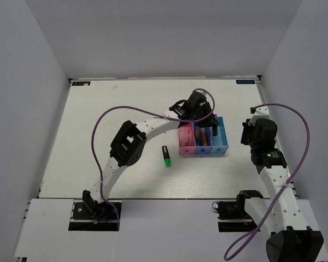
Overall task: Sort the stationery into containers
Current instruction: Place the pen in the storage box, then pick up the pen from the center of the board, then place the pen in the storage box.
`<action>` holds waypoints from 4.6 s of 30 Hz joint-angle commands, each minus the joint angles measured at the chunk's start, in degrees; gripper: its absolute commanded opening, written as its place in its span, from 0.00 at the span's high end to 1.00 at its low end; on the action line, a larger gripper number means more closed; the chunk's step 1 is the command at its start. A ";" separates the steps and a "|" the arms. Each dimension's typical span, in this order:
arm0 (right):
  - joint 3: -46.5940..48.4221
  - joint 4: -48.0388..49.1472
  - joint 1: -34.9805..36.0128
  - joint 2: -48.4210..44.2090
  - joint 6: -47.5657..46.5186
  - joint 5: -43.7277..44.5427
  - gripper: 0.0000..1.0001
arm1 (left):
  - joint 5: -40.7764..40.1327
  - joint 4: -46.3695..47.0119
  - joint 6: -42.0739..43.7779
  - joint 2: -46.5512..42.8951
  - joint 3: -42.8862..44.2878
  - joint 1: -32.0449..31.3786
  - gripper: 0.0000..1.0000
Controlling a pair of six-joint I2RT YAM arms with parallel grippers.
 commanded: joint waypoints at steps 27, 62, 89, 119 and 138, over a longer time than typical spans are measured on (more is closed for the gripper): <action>0.26 -0.19 -2.35 1.35 -1.05 -8.44 0.71 | -26.55 -24.77 8.02 -34.18 -26.74 -3.61 0.73; 0.08 -0.98 -6.39 1.88 0.18 -12.05 0.68 | -23.77 -26.78 0.80 -22.97 -37.04 0.08 0.48; 0.08 -1.25 -7.80 0.65 0.45 -14.51 0.53 | -29.57 -33.73 8.78 -30.22 -37.23 -3.78 1.00; -0.71 -0.98 -10.34 -0.50 -1.31 -17.05 0.93 | -1.97 -0.32 5.81 -4.78 -0.83 -3.44 0.72; -0.88 -1.16 -12.89 -0.23 -0.79 -20.13 0.52 | -2.94 -1.82 6.42 -7.40 -2.67 -2.73 0.52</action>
